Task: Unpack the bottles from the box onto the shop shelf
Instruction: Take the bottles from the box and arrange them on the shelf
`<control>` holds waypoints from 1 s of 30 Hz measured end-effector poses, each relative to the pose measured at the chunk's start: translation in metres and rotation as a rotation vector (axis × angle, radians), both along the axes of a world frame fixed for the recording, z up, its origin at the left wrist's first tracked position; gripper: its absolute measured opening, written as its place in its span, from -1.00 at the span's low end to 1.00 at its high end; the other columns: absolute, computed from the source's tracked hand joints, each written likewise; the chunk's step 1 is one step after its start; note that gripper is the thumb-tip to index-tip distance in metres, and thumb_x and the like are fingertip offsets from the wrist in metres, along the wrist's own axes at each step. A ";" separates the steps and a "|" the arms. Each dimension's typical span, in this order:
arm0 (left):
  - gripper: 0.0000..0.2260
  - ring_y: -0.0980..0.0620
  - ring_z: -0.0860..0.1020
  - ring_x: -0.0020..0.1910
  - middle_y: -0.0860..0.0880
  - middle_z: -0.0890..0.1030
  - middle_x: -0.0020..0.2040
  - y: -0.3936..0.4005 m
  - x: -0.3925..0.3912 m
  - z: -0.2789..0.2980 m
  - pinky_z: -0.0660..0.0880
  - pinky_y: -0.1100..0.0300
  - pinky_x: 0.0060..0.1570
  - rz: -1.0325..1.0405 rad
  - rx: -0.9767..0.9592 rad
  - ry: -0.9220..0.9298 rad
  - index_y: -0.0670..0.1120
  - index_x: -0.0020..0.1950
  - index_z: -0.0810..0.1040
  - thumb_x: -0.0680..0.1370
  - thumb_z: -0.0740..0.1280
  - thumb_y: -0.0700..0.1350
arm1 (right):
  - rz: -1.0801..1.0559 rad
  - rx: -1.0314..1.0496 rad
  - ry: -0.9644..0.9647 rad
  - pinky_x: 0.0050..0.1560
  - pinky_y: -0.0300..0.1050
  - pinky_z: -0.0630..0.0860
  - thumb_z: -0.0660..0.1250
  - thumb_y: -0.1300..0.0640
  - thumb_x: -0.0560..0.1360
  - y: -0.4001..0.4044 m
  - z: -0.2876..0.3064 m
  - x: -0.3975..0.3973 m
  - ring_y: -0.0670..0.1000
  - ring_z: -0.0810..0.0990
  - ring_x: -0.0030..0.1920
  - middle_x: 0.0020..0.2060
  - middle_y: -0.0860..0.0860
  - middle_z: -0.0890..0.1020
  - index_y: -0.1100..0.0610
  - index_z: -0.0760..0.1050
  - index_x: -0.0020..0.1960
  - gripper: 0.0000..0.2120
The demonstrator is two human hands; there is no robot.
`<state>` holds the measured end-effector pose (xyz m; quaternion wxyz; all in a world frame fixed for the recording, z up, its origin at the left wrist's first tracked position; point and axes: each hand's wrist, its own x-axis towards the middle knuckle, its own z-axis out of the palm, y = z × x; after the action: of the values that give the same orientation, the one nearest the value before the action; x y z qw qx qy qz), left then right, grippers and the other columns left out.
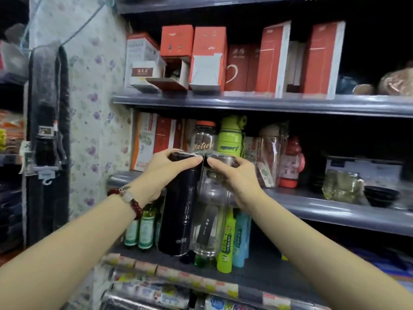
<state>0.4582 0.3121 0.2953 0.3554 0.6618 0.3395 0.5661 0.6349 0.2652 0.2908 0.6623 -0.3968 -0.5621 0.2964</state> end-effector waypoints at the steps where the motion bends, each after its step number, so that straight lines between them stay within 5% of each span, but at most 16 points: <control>1: -0.51 0.13 0.69 -0.17 0.10 0.72 -0.17 0.000 0.008 0.008 0.60 0.23 -0.22 -0.028 0.007 -0.005 0.04 -0.06 0.65 0.10 0.58 0.21 | -0.025 0.018 -0.003 0.11 0.06 0.58 0.62 -0.04 0.14 -0.004 0.007 0.008 0.07 0.69 0.00 -0.06 0.09 0.72 0.20 0.58 0.11 -0.38; 4: -0.48 0.07 0.69 -0.11 0.07 0.72 -0.15 -0.002 0.033 0.030 0.61 0.11 -0.07 -0.135 0.073 -0.007 0.08 -0.10 0.66 0.01 0.59 0.22 | -0.119 0.092 -0.024 0.06 -0.01 0.56 0.61 -0.04 0.17 -0.020 0.025 0.028 0.02 0.71 -0.07 -0.13 0.03 0.73 0.14 0.60 0.05 -0.48; 9: -0.47 0.31 0.62 -0.11 0.22 0.68 -0.12 -0.011 0.082 0.061 0.49 0.36 -0.11 -0.225 0.280 0.017 0.19 -0.03 0.61 0.03 0.55 0.26 | -0.385 0.267 0.017 0.10 0.08 0.60 0.60 -0.13 0.14 -0.043 0.047 0.065 0.01 0.68 0.00 -0.04 0.01 0.71 0.04 0.57 0.11 -0.40; 15: -0.34 0.24 0.52 0.17 0.20 0.60 0.13 -0.013 0.139 0.071 0.40 0.37 0.14 -0.276 0.515 0.005 0.12 0.20 0.52 0.13 0.58 0.13 | -0.631 0.471 0.048 0.15 -0.02 0.57 0.57 -0.16 0.17 -0.057 0.058 0.102 -0.13 0.63 0.04 0.04 -0.12 0.64 -0.12 0.49 0.17 -0.40; 18: -0.32 0.31 0.48 0.21 0.21 0.55 0.20 -0.006 0.161 0.069 0.35 0.53 0.16 -0.313 0.543 -0.017 0.06 0.27 0.47 0.19 0.61 -0.02 | -0.686 0.522 0.029 0.12 -0.14 0.56 0.57 -0.13 0.19 -0.053 0.062 0.123 -0.19 0.62 0.02 0.04 -0.13 0.63 -0.09 0.47 0.21 -0.38; 21: -0.32 0.33 0.48 0.20 0.27 0.55 0.17 0.001 0.182 0.067 0.35 0.43 0.23 -0.317 0.557 -0.032 0.07 0.27 0.47 0.19 0.62 -0.06 | -0.716 0.553 0.050 0.04 -0.28 0.53 0.57 -0.12 0.20 -0.044 0.063 0.144 -0.24 0.62 -0.01 0.01 -0.16 0.63 -0.12 0.47 0.19 -0.40; 25: -0.33 0.28 0.51 0.18 0.24 0.59 0.13 0.010 0.205 0.063 0.39 0.25 0.26 -0.302 0.551 -0.002 0.12 0.22 0.49 0.15 0.61 0.03 | -0.713 0.560 0.089 -0.07 -0.43 0.51 0.58 -0.09 0.21 -0.029 0.054 0.163 -0.27 0.61 -0.04 -0.02 -0.19 0.63 -0.14 0.46 0.17 -0.43; 30: -0.33 0.30 0.56 0.08 0.24 0.63 0.04 0.028 0.223 0.062 0.44 0.27 0.13 -0.248 0.463 -0.032 0.17 0.16 0.52 0.07 0.57 0.16 | -0.707 0.492 0.096 -0.12 -0.47 0.48 0.58 -0.09 0.21 -0.008 0.045 0.182 -0.36 0.58 -0.06 -0.07 -0.26 0.62 -0.12 0.47 0.20 -0.40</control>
<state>0.6814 0.3397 0.3570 0.2668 0.7530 0.1115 0.5911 0.8170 0.2575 0.3358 0.8235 -0.3809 -0.4139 -0.0736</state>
